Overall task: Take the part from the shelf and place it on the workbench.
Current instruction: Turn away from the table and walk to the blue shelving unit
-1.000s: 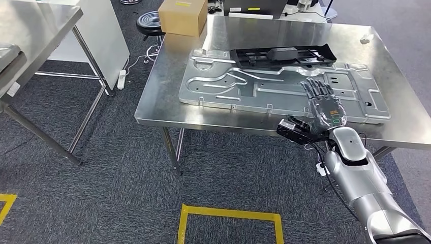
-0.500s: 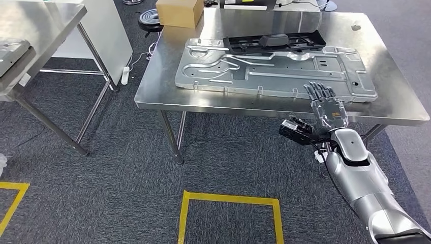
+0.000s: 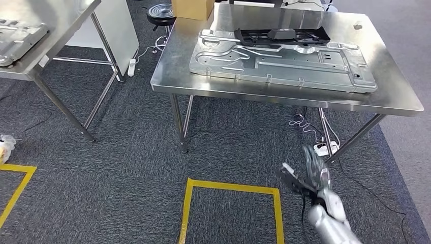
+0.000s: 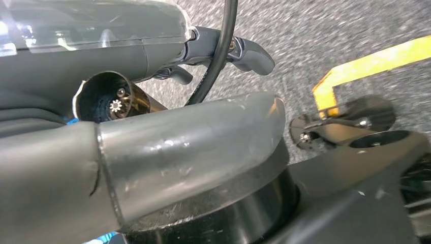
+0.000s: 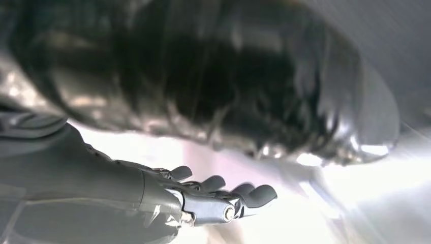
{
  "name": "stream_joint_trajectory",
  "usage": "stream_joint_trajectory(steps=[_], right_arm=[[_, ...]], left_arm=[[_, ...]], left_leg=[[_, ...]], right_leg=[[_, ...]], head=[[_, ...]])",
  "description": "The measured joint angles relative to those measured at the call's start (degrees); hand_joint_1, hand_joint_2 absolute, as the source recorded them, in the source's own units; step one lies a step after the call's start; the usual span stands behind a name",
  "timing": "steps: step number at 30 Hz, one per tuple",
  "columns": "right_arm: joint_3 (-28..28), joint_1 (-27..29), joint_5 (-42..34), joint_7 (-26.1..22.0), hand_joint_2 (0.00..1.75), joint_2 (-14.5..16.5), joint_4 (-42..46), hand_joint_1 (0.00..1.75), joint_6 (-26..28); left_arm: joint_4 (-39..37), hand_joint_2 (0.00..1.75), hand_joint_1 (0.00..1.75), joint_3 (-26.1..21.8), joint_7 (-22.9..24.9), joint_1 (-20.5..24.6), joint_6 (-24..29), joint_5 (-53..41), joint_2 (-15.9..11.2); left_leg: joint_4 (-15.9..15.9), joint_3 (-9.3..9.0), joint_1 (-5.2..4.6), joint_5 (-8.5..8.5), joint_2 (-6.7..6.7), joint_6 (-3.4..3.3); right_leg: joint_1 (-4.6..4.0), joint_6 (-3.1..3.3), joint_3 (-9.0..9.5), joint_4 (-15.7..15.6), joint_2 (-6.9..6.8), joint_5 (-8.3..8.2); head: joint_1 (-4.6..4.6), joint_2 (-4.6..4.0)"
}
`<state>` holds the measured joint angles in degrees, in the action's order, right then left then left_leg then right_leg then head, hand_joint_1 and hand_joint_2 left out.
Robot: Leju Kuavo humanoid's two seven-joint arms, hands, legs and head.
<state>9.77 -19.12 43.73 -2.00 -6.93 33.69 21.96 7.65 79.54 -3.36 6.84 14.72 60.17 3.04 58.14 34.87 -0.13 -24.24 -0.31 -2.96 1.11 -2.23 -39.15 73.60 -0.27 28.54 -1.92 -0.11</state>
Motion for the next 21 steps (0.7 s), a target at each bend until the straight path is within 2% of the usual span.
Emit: stream_joint_trajectory(steps=[1,2,3,4,5,6,7,8,9,11,12,13,14,15,16,17,18,19,20,21], right_arm=[[-2.1,2.3,-2.7,2.1,0.00,1.3,-3.1,0.00,-1.1],[-4.3,4.5,-5.2,4.8,0.00,2.5,-5.8,0.00,-2.7],[-6.6,6.5,-7.4,7.9,0.00,3.6,-8.2,0.00,-4.5],[-8.9,8.4,-9.2,11.2,0.00,4.8,-10.3,0.00,-6.2],[-11.0,10.2,-10.5,14.3,0.00,5.9,-12.3,0.00,-7.6],[-12.8,11.8,-11.4,16.9,0.00,7.0,-13.9,0.00,-8.5],[-14.3,13.2,-12.1,18.9,0.00,7.9,-15.3,0.00,-9.1],[-15.6,14.2,-12.8,20.3,0.00,8.7,-16.3,0.00,-9.5],[-16.9,14.9,-13.2,21.1,0.00,9.5,-17.2,0.00,-9.6],[-19.3,15.7,-13.7,21.8,0.00,10.8,-18.6,0.00,-9.9],[-20.1,16.0,-13.7,21.7,0.00,11.2,-19.1,0.00,-10.1],[-20.7,16.2,-13.6,21.3,0.00,11.6,-19.6,0.00,-10.2],[-21.1,16.4,-13.3,20.6,0.00,11.9,-20.0,0.00,-10.3],[-21.4,16.4,-13.0,19.6,0.00,12.1,-20.3,0.00,-10.3],[-21.6,16.4,-12.6,18.5,0.00,12.3,-20.6,0.00,-10.2],[-21.7,16.4,-12.2,17.2,0.00,12.5,-20.7,0.00,-10.1],[-21.9,16.4,-11.9,16.1,0.00,12.7,-20.8,0.00,-10.1],[-22.0,16.4,-11.6,15.2,0.00,12.8,-20.9,0.00,-10.0],[-22.1,16.3,-11.4,14.6,0.44,12.9,-21.0,0.00,-10.0],[-22.2,16.3,-11.4,14.2,0.87,12.9,-21.2,0.00,-9.9]], left_arm=[[0.0,0.00,0.00,0.0,-0.1,0.0,0.1,0.3,0.1],[0.0,0.00,0.00,0.0,-0.1,0.0,0.3,0.6,0.2],[0.0,0.00,0.00,0.0,-0.1,0.0,0.4,1.0,0.3],[0.0,0.00,0.00,0.0,-0.1,-0.1,0.6,1.3,0.3],[0.0,0.00,0.00,0.0,-0.1,-0.1,0.7,1.6,0.3],[0.0,0.00,0.00,0.0,-0.1,-0.2,0.8,1.9,0.3],[0.0,0.00,0.00,0.0,0.0,-0.3,0.9,2.2,0.3],[0.0,0.00,0.00,0.0,0.0,-0.4,0.9,2.4,0.3],[0.0,0.00,0.00,0.0,0.1,-0.5,1.0,2.6,0.3],[0.0,0.00,0.00,0.0,0.2,-0.5,1.0,2.9,0.3],[0.0,0.00,0.00,0.0,0.3,-0.5,1.0,2.9,0.3],[0.0,0.00,0.00,0.0,0.4,-0.5,0.9,2.9,0.3],[0.0,0.00,0.00,0.0,0.5,-0.4,0.8,2.9,0.3],[0.0,0.00,0.00,0.0,0.5,-0.4,0.7,2.9,0.3],[0.0,0.00,0.00,0.0,0.4,-0.4,0.5,2.9,0.2],[0.0,0.00,0.00,0.0,0.3,-0.3,0.3,2.9,0.1],[0.0,0.00,0.00,0.0,0.1,-0.1,0.0,2.9,0.0],[0.0,0.00,0.00,0.0,0.0,0.1,-0.2,3.0,0.0],[0.0,0.00,0.00,0.0,0.0,0.2,-0.3,3.0,-0.1],[0.0,0.00,0.00,0.0,-0.1,0.3,-0.4,3.0,-0.1]], left_leg=[[0.4,0.61,-0.03,0.27,-0.12,0.13],[0.8,1.06,-0.13,0.47,-0.24,0.33],[1.0,1.32,-0.21,0.71,-0.23,0.64],[1.1,1.45,-0.22,1.00,-0.16,1.05],[1.1,1.53,-0.26,1.33,-0.05,1.53],[1.0,1.68,-0.20,1.58,0.08,2.01],[1.3,1.96,-0.10,1.10,0.13,2.48],[2.4,2.47,-0.03,-0.55,0.16,2.92],[4.4,3.17,0.09,-3.28,0.17,3.33],[11.0,4.53,0.27,-9.57,0.18,4.06],[14.1,4.76,0.32,-11.20,0.18,4.30],[16.2,4.38,0.33,-11.23,0.18,4.45],[16.7,3.21,0.34,-9.94,0.19,4.49],[15.3,1.11,0.35,-8.09,0.18,4.37],[12.2,-2.00,0.29,-6.84,0.18,4.05],[7.6,-6.03,0.15,-6.71,0.17,3.62],[2.7,-9.61,0.02,-7.67,0.18,3.10],[-0.9,-12.15,-0.16,-8.88,0.18,2.57],[-3.2,-13.46,-0.31,-9.66,0.19,2.08],[-4.0,-13.33,-0.34,-9.67,0.22,1.58]], right_leg=[[-0.11,0.41,3.05,-3.3,-0.08,-0.59],[-0.28,0.82,6.35,-7.6,-0.25,-0.08],[-0.49,1.14,8.87,-11.2,-0.39,1.00],[-0.73,1.42,10.42,-13.8,-0.47,2.05],[-0.91,1.62,10.92,-15.1,-0.46,2.38],[-0.85,1.90,10.56,-15.3,-0.39,2.03],[-0.75,2.28,10.06,-15.4,-0.35,1.44],[-0.60,2.74,9.37,-15.6,-0.34,0.75],[-0.42,3.12,8.48,-15.7,-0.32,-0.01],[-0.45,3.53,6.55,-15.6,-0.23,-1.48],[-0.47,3.51,5.59,-15.5,-0.25,-2.21],[-0.48,3.46,4.60,-15.4,-0.32,-2.93],[-0.49,3.37,3.55,-15.2,-0.38,-3.61],[-0.50,3.25,2.53,-15.1,-0.39,-4.25],[-0.51,3.11,1.65,-14.9,-0.36,-4.86],[-0.61,2.90,1.02,-14.6,-0.30,-5.37],[-0.73,2.63,0.63,-14.4,-0.29,-5.85],[-0.77,2.33,0.46,-14.4,-0.33,-6.41],[-0.79,1.97,0.38,-14.5,-0.39,-6.96],[-0.77,1.57,0.32,-14.7,-0.47,-7.66]], head=[[0.01,0.00],[0.01,0.00],[0.02,0.00],[0.02,0.00],[0.02,0.00],[0.01,0.00],[0.01,0.00],[0.04,0.00],[0.05,0.00],[0.10,0.00],[0.10,0.00],[0.10,0.00],[0.10,0.00],[0.10,0.00],[0.10,0.00],[0.11,0.00],[0.09,0.00],[0.08,0.00],[0.06,0.00],[0.03,0.00]])
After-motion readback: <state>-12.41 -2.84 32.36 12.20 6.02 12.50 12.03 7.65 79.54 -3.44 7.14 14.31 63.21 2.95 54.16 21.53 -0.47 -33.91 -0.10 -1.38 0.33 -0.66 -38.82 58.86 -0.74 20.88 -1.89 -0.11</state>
